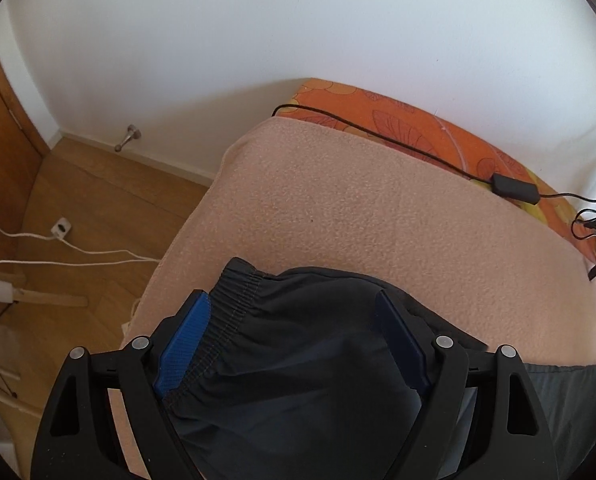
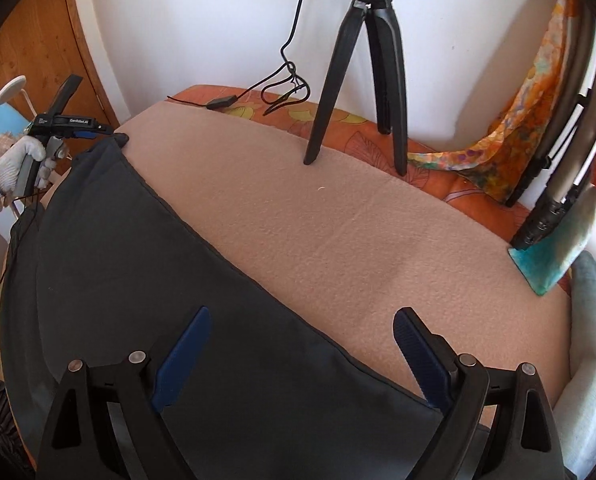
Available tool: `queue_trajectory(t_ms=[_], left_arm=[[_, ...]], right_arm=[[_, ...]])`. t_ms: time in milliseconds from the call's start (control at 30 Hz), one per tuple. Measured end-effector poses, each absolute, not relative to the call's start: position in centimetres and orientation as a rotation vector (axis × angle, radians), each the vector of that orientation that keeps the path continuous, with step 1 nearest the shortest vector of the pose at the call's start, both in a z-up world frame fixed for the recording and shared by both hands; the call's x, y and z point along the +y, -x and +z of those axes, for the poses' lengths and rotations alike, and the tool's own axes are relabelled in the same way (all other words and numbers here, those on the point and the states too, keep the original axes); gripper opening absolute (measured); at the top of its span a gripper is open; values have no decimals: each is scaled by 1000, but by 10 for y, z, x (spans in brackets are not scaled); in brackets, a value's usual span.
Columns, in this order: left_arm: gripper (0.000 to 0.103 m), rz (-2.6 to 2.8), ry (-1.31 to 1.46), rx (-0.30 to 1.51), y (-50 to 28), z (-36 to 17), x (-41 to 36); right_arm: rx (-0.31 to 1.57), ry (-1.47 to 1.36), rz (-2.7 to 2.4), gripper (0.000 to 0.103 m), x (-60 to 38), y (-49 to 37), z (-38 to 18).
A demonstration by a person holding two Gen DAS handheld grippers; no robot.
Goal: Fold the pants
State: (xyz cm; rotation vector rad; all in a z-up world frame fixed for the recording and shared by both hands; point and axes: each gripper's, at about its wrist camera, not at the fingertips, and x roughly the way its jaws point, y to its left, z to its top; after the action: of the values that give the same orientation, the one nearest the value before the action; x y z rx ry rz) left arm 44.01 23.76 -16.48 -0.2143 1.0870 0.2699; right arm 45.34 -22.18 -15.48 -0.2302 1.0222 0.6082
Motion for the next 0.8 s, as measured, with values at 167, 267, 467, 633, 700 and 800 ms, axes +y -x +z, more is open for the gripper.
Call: queue_trajectory(t_ms=[167,267,467,633,700,800], left_arm=[[75,301,187,1083,-449,-179,241],[63,299,182,1061,-450,-177,242],[25,285,133,1027,-447,-173,237],[20,258,179,974,-437,-169,238],[18,255,198,949,-433,-165,242],[17,252,222,915,-426,-153,245]], right_arm=[[1048,284,682,95,-204,-458,-170],[1071,296,699,95,-200,-460,-179],[1067,340,687,82,-195,-454,-186],[1062,348,695,22,-190,-436,-178],[1063,356,679,6,-189,-428,-176],[1036,374,654,1,-189,-416,-166]])
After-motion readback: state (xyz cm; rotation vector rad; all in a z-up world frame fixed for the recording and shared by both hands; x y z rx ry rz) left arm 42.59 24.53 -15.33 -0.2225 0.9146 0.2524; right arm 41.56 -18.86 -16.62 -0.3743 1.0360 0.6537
